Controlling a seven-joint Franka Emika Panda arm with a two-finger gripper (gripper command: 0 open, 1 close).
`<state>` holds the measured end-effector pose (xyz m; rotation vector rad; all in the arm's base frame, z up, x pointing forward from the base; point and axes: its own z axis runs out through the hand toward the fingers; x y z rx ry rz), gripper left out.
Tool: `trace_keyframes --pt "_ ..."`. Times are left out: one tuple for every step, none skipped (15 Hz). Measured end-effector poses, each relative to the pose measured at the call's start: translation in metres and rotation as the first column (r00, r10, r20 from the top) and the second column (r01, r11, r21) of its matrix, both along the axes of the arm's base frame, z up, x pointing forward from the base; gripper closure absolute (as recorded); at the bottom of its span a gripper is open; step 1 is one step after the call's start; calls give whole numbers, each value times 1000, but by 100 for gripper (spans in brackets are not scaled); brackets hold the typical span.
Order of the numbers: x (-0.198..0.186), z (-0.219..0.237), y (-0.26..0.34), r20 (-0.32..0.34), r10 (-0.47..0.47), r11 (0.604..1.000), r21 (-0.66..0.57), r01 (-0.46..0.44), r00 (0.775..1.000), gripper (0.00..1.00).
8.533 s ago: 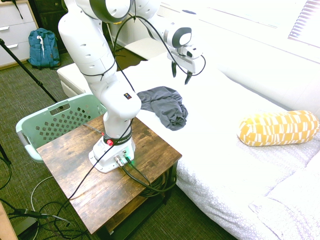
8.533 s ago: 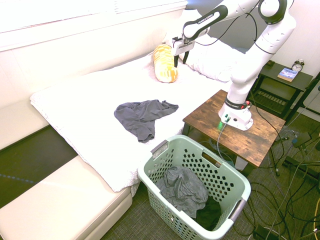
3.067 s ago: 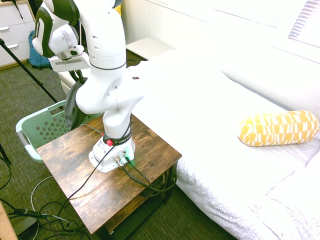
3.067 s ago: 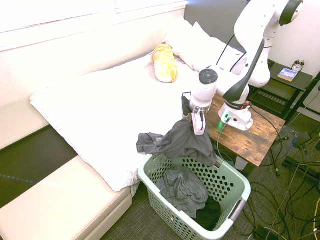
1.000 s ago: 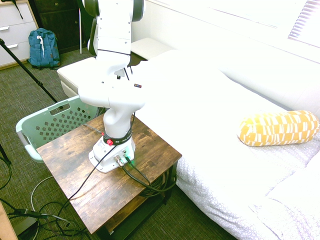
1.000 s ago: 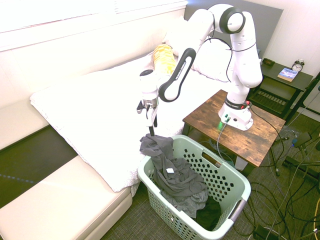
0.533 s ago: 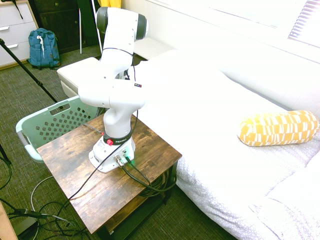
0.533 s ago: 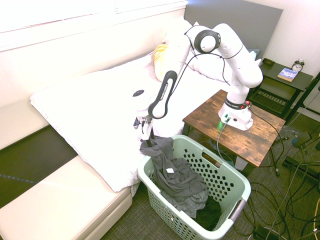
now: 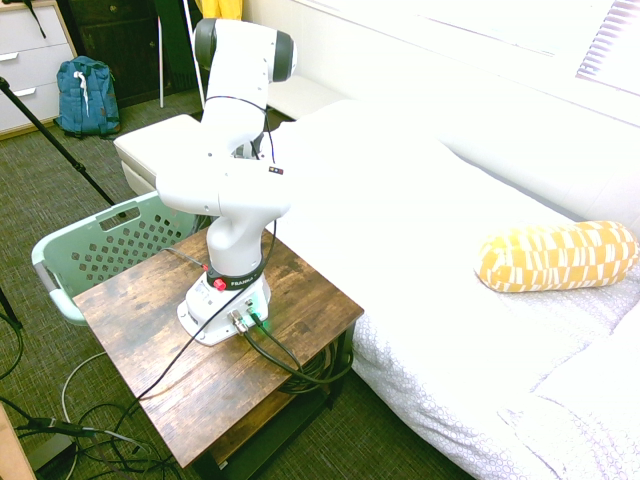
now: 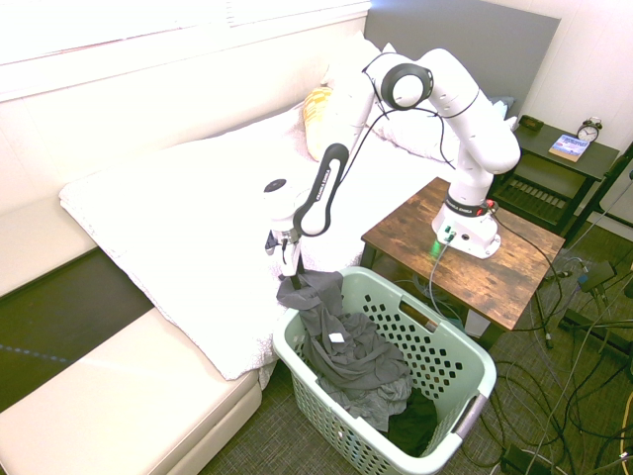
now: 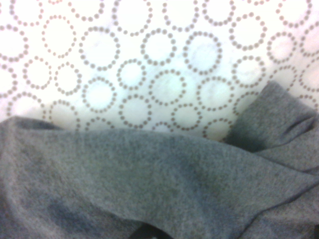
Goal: Put my clothes in the laundry bag
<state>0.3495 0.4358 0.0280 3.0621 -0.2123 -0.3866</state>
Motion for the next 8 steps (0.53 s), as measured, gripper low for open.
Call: trace_keyframes --pt "2 0 -2 -1 -2 1000 1 2 1000 100" --pt "3 0 -3 -3 -5 1000 2 5 1000 100" --pt "4 0 -4 -5 -7 1000 2 7 1000 100" --pt "5 -1 -5 -6 -8 1000 2 8 1000 100" --pt "4 -2 -5 -8 -8 1000 1 8 1000 100" --pt "3 -3 -5 -10 -8 1000 0 8 1000 100" --pt "2 -4 -5 -12 -8 1000 0 8 1000 100" --pt "1 -5 -5 -14 -7 1000 0 7 1000 100"
